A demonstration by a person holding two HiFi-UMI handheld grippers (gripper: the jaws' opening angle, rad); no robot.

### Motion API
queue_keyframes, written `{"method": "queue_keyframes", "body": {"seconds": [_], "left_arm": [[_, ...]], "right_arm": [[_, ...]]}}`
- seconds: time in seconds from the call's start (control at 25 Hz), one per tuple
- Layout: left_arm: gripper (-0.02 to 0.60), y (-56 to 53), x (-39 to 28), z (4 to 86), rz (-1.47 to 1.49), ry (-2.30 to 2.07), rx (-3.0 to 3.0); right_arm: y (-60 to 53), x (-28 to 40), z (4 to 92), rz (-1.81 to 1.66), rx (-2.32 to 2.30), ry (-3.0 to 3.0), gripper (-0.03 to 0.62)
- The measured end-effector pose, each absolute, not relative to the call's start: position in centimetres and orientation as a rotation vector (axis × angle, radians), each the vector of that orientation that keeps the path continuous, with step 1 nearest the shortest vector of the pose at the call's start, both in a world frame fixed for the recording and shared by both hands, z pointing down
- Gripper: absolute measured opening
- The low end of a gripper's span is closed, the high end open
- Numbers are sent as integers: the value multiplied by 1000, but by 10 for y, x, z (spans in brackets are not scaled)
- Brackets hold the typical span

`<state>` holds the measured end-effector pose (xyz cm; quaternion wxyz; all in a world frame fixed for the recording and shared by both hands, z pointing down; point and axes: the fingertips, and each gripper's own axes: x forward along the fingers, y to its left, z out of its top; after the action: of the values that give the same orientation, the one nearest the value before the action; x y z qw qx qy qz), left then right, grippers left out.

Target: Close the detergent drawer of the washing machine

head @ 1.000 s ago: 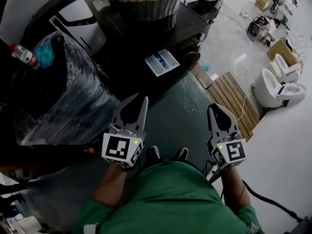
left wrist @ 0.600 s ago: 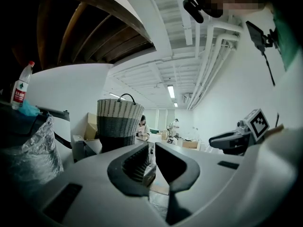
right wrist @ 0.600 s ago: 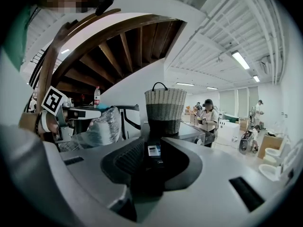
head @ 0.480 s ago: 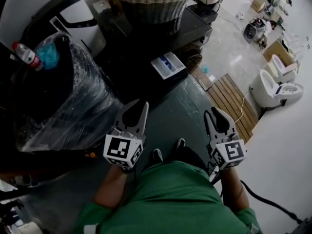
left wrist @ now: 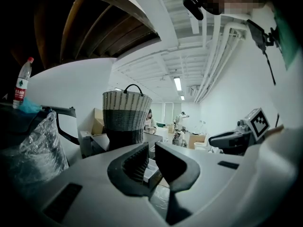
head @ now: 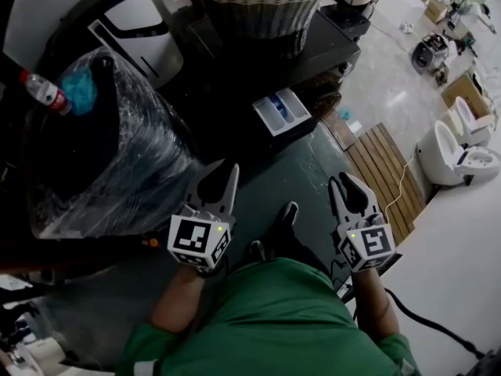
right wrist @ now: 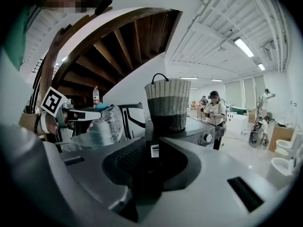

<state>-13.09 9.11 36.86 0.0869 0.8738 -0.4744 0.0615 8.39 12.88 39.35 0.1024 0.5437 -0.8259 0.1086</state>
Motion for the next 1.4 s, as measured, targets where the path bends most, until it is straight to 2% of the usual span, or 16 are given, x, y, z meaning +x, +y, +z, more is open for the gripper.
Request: {"method": "queue_keyframes", "body": {"seconds": [0.56, 0.88, 1.4], "left_arm": [[57, 0, -70, 406, 352, -1443, 2491], [57, -19, -44, 415, 443, -1440, 2446], [57, -60, -25, 452, 557, -1194, 2492]], "right_arm": [[-3, 119, 440, 390, 1478, -2464, 101], [-10, 107, 530, 410, 1263, -2374, 98], [-24, 83, 591, 489, 1277, -2245, 101]]}}
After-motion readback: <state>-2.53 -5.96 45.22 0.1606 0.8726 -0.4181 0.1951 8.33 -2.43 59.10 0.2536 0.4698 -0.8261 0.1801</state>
